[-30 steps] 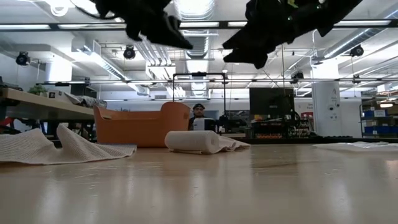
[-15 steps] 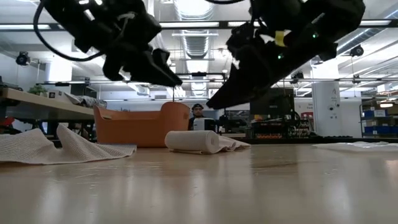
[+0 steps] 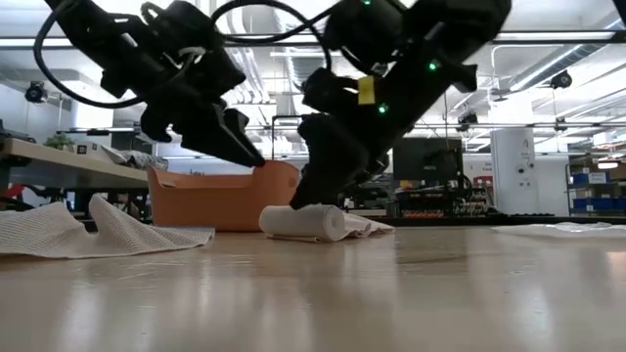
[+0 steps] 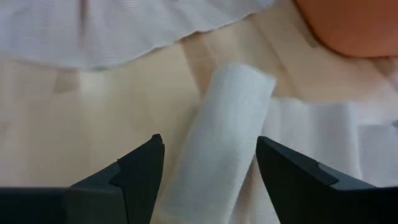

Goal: Roll bandage
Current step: Roll the right white bandage

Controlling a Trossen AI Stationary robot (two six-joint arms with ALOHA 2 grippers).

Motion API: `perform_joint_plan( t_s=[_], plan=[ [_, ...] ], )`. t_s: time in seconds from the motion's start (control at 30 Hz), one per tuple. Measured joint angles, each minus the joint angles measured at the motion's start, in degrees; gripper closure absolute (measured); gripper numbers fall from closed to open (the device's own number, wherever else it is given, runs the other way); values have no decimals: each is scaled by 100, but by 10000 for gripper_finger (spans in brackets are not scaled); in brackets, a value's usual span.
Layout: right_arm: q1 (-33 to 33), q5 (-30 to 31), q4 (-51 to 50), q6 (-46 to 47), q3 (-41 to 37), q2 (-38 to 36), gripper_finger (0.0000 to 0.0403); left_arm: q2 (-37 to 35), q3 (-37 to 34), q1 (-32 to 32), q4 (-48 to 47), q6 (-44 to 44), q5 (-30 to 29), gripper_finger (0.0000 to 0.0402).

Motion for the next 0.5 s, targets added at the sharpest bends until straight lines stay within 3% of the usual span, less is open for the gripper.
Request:
perform_joint_plan(
  t_s=[0.2,0.5],
  plan=[
    [65,17,-935,481,480,429,157,-2,-176,0,-2,-3,-1,231],
    [91,-14,-1092,690,679,642,189,-2,-157,2,88,174,-13,223]
  ],
)
